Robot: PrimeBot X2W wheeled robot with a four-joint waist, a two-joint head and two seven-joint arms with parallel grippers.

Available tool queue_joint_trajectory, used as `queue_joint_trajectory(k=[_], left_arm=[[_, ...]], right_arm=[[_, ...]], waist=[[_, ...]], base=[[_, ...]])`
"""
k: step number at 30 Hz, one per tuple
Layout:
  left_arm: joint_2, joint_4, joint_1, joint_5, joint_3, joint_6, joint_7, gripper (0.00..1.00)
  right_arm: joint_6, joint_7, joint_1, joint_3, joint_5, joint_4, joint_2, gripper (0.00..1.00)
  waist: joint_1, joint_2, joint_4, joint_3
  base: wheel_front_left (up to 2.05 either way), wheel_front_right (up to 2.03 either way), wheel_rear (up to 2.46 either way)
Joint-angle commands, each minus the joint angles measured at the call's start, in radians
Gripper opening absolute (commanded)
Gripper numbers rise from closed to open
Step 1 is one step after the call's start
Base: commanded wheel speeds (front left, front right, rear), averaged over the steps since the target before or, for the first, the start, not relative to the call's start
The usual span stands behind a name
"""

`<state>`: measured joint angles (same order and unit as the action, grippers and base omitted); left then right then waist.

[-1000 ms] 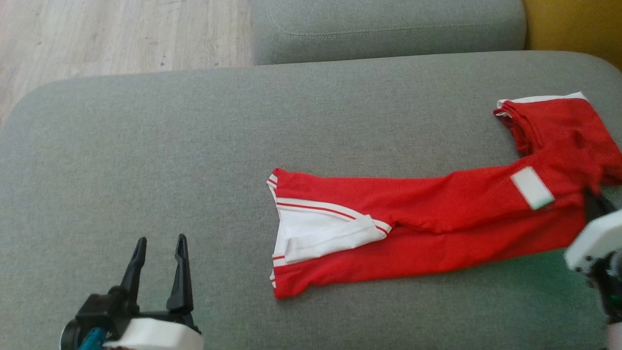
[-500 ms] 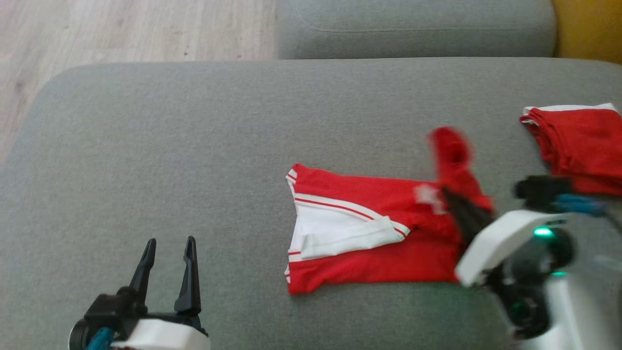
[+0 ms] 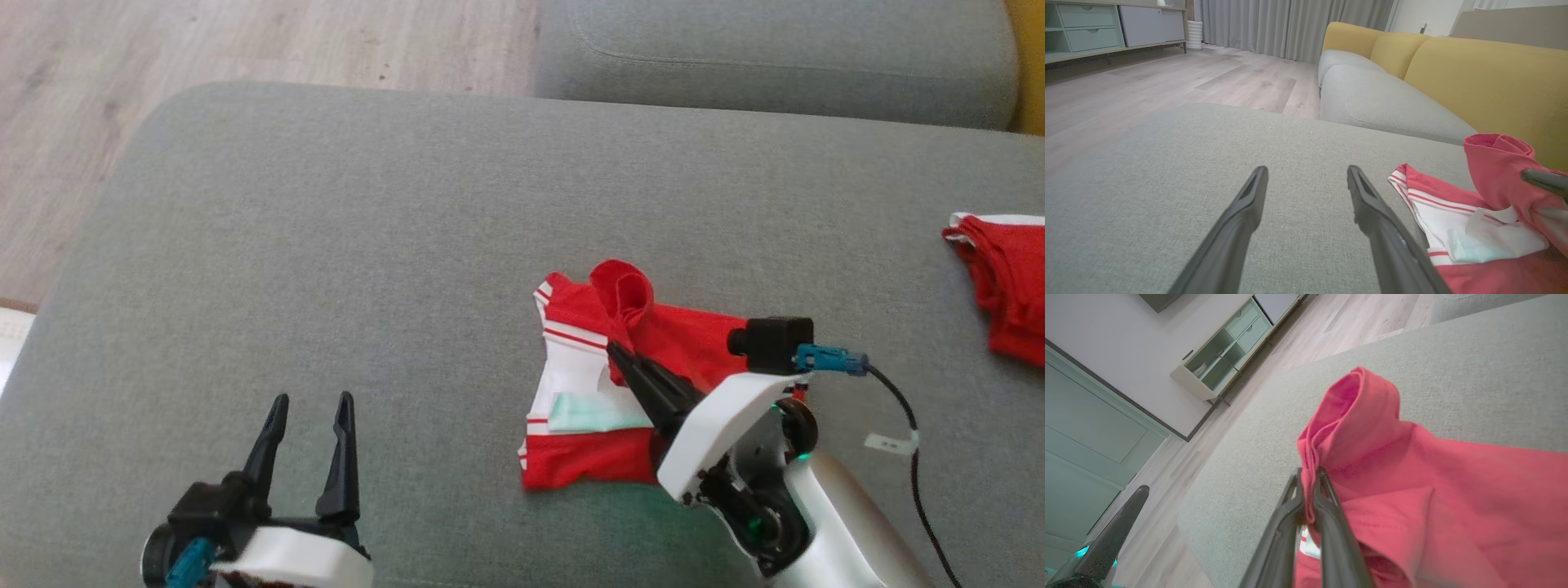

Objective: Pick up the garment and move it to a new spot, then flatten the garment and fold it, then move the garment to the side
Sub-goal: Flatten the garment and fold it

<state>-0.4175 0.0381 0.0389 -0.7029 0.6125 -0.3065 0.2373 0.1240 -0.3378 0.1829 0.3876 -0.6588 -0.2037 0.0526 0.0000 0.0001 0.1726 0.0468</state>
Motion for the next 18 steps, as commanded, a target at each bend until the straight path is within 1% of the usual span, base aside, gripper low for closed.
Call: queue_joint_trajectory(k=[1, 6, 7, 8, 9, 10, 15, 18], left_arm=[[-0.007, -0.019, 0.057, 0.009, -0.035, 0.004, 0.001, 1.0], [0.001, -0.002, 0.06, 0.008, -0.029, 0.015, 0.004, 1.0], [0.002, 0.0, 0.061, 0.008, -0.027, 0.015, 0.004, 1.0], [0.004, 0.001, 0.063, 0.009, -0.026, 0.016, 0.004, 1.0], [0.006, 0.003, 0.064, 0.009, -0.024, 0.016, 0.005, 1.0], [0.007, 0.005, 0.066, 0.009, -0.024, 0.016, 0.005, 1.0], [0.014, 0.015, 0.069, 0.008, -0.022, 0.019, 0.007, 1.0], [0.018, 0.022, 0.067, 0.007, -0.022, 0.024, 0.009, 1.0]], right_arm=[[0.007, 0.026, 0.06, 0.029, -0.013, 0.012, -0.002, 0.0], [0.007, 0.096, 0.122, 0.073, -0.041, -0.118, -0.002, 0.0], [0.007, 0.113, 0.135, 0.079, -0.048, -0.143, -0.002, 0.04], [0.007, 0.129, 0.147, 0.086, -0.057, -0.167, -0.002, 0.47], [0.007, 0.138, 0.16, 0.098, -0.068, -0.189, -0.002, 0.95], [0.007, 0.146, 0.174, 0.111, -0.079, -0.209, -0.002, 1.0], [0.007, 0.2, 0.224, 0.157, -0.138, -0.254, -0.002, 1.0], [0.007, 0.252, 0.249, 0.135, -0.104, -0.278, -0.002, 1.0]], waist=[[0.0, -0.0001, 0.011, -0.003], [0.0, -0.0001, 0.031, -0.003], [0.0, -0.0001, 0.033, -0.002], [0.0, -0.0001, 0.036, -0.001], [0.0, -0.0001, 0.038, 0.0], [0.0, -0.0001, 0.04, 0.001], [0.0, -0.0001, 0.039, 0.0], [0.0, -0.0001, 0.03, -0.005]], base=[[0.0, 0.0, 0.0], [0.0, 0.0, 0.0], [0.0, 0.0, 0.0], [0.0, 0.0, 0.0], [0.0, 0.0, 0.0], [0.0, 0.0, 0.0], [0.0, 0.0, 0.0], [0.0, 0.0, 0.0]])
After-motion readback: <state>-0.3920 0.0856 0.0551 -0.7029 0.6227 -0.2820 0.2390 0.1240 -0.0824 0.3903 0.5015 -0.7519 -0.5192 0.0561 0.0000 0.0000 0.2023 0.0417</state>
